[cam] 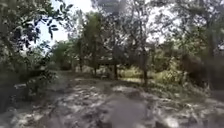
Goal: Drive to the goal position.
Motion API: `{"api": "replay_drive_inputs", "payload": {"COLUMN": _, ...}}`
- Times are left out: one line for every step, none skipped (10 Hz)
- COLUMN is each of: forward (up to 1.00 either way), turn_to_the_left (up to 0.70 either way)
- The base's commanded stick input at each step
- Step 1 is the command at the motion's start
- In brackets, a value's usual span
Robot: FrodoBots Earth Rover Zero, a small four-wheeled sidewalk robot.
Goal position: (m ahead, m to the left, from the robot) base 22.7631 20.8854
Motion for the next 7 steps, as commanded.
{"api": "replay_drive_inputs", "payload": {"forward": 0.7, "turn_to_the_left": 0.0}}
{"api": "replay_drive_inputs", "payload": {"forward": 0.7, "turn_to_the_left": 0.0}}
{"api": "replay_drive_inputs", "payload": {"forward": 0.7, "turn_to_the_left": 0.0}}
{"api": "replay_drive_inputs", "payload": {"forward": 0.7, "turn_to_the_left": 0.0}}
{"api": "replay_drive_inputs", "payload": {"forward": 0.7, "turn_to_the_left": 0.0}}
{"api": "replay_drive_inputs", "payload": {"forward": 0.7, "turn_to_the_left": 0.0}}
{"api": "replay_drive_inputs", "payload": {"forward": 0.7, "turn_to_the_left": 0.0}}
